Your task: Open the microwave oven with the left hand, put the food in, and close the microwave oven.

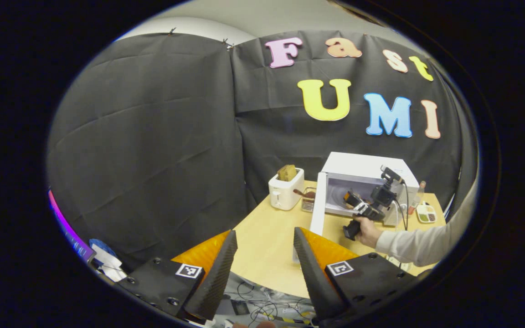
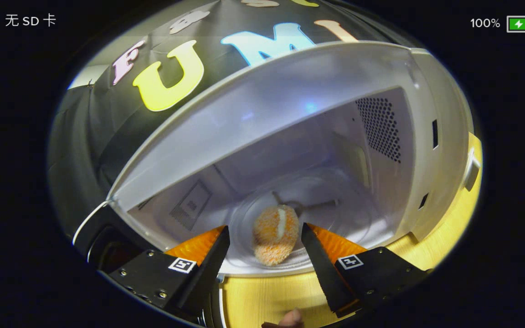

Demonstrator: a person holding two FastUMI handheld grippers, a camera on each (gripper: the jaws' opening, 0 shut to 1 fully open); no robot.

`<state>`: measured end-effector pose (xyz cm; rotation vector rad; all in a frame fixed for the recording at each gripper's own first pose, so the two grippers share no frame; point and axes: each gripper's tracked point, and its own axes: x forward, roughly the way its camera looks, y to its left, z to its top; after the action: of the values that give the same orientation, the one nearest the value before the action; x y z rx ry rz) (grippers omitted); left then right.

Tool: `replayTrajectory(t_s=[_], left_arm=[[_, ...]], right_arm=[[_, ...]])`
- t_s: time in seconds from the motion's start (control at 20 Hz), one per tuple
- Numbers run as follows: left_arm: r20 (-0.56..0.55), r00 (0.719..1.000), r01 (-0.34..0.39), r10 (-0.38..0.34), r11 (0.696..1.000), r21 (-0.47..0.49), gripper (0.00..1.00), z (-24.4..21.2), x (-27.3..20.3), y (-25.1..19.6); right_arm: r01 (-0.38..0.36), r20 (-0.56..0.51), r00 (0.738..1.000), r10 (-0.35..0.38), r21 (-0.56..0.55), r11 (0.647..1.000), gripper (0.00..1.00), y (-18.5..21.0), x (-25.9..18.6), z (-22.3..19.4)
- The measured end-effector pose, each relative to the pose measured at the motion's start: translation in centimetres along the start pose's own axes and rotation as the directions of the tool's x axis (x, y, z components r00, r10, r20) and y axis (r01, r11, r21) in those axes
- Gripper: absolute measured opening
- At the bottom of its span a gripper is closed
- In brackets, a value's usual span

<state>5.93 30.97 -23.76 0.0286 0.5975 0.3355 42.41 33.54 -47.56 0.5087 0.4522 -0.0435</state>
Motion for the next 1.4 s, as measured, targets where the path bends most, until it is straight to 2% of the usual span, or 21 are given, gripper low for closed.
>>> replayTrajectory(t_s=[0.15, 0.35, 0.55, 0.85, 1.05, 1.1, 1.15, 1.25, 1.3, 1.35, 1.4], left_arm=[[0.033, 0.999, 0.038, -0.038, 0.999, -0.005, 0.84, -0.6, 1.2, 0.3], [0.087, 0.991, 0.100, -0.097, 0.995, -0.027, 0.84, -2.1, 2.6, 1.3], [0.111, 0.977, 0.189, -0.184, 0.981, -0.039, 0.87, -4.9, 4.7, 2.7], [0.117, 0.935, 0.345, -0.336, 0.936, -0.067, 0.84, -9.9, 10.5, 3.0], [0.071, 0.918, 0.392, -0.390, 0.920, -0.022, 0.80, -12.9, 16.2, 1.7], [0.061, 0.912, 0.407, -0.405, 0.913, -0.019, 0.90, -13.4, 17.4, 1.1], [0.034, 0.908, 0.418, -0.417, 0.908, -0.018, 0.80, -14.3, 18.6, 0.4], [0.006, 0.898, 0.439, -0.439, 0.898, -0.009, 0.81, -15.5, 20.1, -1.0], [-0.001, 0.895, 0.447, -0.447, 0.894, -0.006, 0.92, -15.7, 20.7, -1.7], [-0.018, 0.893, 0.450, -0.450, 0.893, -0.004, 0.92, -16.3, 21.1, -2.2], [-0.030, 0.892, 0.452, -0.452, 0.892, -0.004, 0.81, -16.5, 21.5, -2.8]], right_arm=[[-0.061, -0.022, 0.998, 0.060, -0.063, 0.996, 0.97, 0.6, -4.7, 0.5], [-0.102, -0.049, 0.994, 0.095, -0.152, 0.983, 0.97, 0.5, -11.2, 1.4], [-0.099, -0.048, 0.995, 0.091, -0.202, 0.974, 0.96, 0.1, -18.4, 2.7], [-0.090, -0.008, 0.996, 0.091, -0.247, 0.965, 0.96, -1.1, -29.0, 4.1], [-0.070, -0.020, 0.998, 0.067, -0.247, 0.966, 0.96, -2.2, -35.1, 3.7], [-0.064, -0.013, 0.998, 0.063, -0.257, 0.964, 0.96, -2.6, -36.4, 4.0], [-0.063, -0.007, 0.998, 0.063, -0.273, 0.960, 0.97, -2.8, -37.6, 4.2], [-0.053, -0.015, 0.999, 0.050, -0.320, 0.946, 0.96, -4.1, -39.4, 4.3], [-0.047, -0.013, 0.999, 0.045, -0.340, 0.939, 0.97, -4.9, -40.3, 4.6], [-0.035, -0.004, 0.999, 0.035, -0.351, 0.936, 0.96, -5.7, -40.8, 5.1], [-0.026, 0.000, 1.000, 0.028, -0.354, 0.935, 0.97, -6.5, -41.5, 5.6]])
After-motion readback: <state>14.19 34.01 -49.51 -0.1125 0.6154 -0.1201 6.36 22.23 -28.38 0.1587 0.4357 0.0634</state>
